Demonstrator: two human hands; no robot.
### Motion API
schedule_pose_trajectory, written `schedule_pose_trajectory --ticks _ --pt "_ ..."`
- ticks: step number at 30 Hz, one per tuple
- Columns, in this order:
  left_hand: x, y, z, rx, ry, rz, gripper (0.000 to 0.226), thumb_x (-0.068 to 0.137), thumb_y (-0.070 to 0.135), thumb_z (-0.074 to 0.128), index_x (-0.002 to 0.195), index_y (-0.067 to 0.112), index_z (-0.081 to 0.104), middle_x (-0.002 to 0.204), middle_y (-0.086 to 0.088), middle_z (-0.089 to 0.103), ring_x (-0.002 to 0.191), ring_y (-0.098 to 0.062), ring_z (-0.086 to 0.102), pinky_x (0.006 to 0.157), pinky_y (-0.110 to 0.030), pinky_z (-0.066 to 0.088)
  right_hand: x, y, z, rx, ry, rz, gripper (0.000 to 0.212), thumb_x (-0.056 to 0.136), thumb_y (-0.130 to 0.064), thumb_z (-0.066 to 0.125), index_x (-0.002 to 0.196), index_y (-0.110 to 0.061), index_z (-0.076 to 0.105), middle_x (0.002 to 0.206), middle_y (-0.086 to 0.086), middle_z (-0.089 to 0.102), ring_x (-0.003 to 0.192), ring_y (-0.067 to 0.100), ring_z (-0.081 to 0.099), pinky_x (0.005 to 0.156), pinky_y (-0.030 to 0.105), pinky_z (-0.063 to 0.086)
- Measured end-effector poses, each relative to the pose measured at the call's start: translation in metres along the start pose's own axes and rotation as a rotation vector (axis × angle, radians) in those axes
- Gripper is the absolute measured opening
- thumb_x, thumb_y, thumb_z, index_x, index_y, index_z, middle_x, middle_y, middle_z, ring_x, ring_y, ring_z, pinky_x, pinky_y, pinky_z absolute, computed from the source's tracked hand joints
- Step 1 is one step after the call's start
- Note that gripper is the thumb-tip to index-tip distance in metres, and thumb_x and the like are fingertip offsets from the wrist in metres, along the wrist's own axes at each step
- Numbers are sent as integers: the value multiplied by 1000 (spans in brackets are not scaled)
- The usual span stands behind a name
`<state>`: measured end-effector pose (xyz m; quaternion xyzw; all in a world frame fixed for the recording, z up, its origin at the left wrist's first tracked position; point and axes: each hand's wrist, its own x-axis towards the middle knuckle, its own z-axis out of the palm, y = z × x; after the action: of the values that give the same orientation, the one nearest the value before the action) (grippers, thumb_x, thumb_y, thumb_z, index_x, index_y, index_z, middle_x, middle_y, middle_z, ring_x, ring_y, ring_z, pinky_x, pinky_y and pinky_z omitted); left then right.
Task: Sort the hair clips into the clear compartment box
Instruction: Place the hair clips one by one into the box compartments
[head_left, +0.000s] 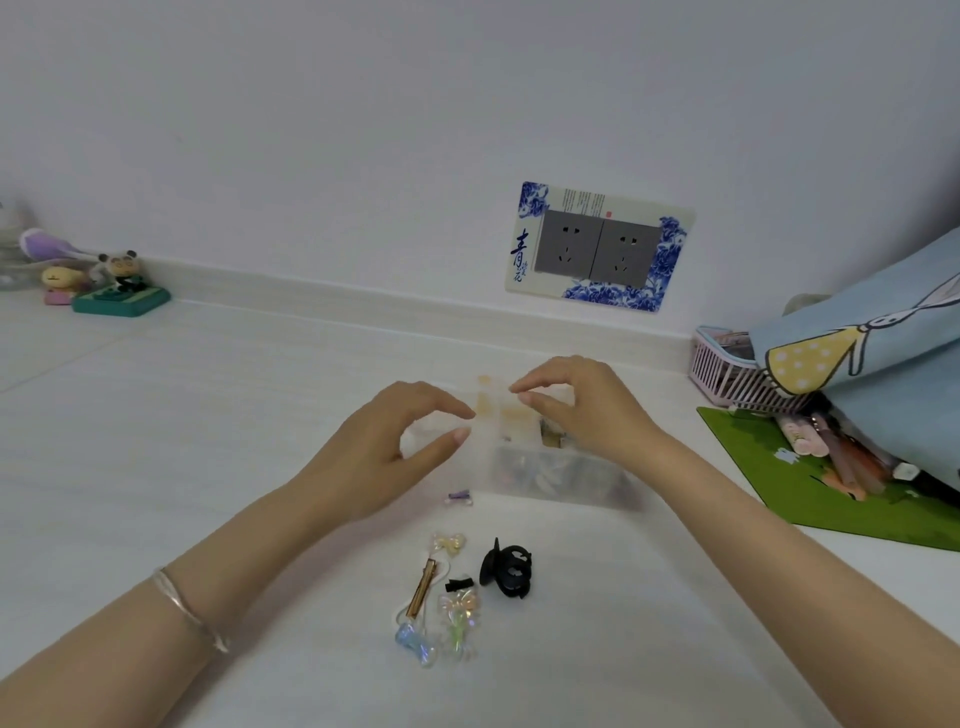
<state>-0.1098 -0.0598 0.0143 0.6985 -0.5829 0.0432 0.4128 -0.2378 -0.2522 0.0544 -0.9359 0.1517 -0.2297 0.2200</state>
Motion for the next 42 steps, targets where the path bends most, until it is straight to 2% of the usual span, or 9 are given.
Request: schedule_pose_trajectory --ticks 5,9,13,16,21,25,32,35,42 --pt "0 18 -18 -225 -167 -33 20 75 50 67 85 34 72 88 15 71 80 -9 65 70 -19 51 -46 -18 2 241 6 -144 10 84 -21 69 88 -29 74 84 -17 70 82 2 60 74 12 42" --pt "-11 26 2 -61 -443 -44 39 66 60 72 101 43 67 99 26 65 89 0 58 73 -14 47 -72 -10 8 316 34 -100 13 83 -18 69 86 -30 74 87 -19 70 80 1 60 75 13 43" --pt "-13 28 15 7 -501 -33 34 68 58 72 98 43 67 93 33 62 83 4 55 68 -16 47 -71 -1 4 412 138 3 12 83 -15 68 85 -25 75 87 -14 73 81 7 65 74 21 49" --pt "-11 27 15 -104 -458 -65 26 70 46 77 93 36 72 86 21 69 79 -3 61 74 -28 53 -72 0 7 457 77 43 8 83 -20 69 87 -25 74 86 -10 74 79 10 67 71 19 51" --pt "-4 26 9 -243 -170 -6 25 69 33 81 91 32 70 88 19 71 83 -8 65 73 -14 50 -68 -7 13 671 -215 161 13 82 -23 68 95 -22 70 82 -1 76 75 15 71 64 21 54" --pt "4 23 14 -217 -75 19 35 71 34 79 103 34 65 99 17 69 96 -8 63 83 -20 50 -59 -12 9 767 -170 165 11 77 -15 73 87 -19 69 77 5 73 69 16 71 64 22 56" --pt "10 6 11 -4 92 -22 50 77 47 67 123 38 51 124 25 53 117 12 41 94 1 25 -17 -13 5 271 219 238 30 70 -39 79 81 -19 59 76 -5 69 52 6 55 52 23 45" --pt "6 -2 9 21 56 -64 47 78 47 66 122 38 52 123 25 54 115 14 40 91 4 23 -8 -12 13 76 224 244 35 69 -51 75 76 -24 54 75 -8 66 60 12 58 60 33 49" --pt "3 -8 12 30 11 -70 47 79 49 64 123 39 52 121 28 52 113 16 39 90 4 24 -2 -7 26 -92 178 202 34 71 -53 72 78 -26 53 78 -10 64 61 3 48 53 26 33"
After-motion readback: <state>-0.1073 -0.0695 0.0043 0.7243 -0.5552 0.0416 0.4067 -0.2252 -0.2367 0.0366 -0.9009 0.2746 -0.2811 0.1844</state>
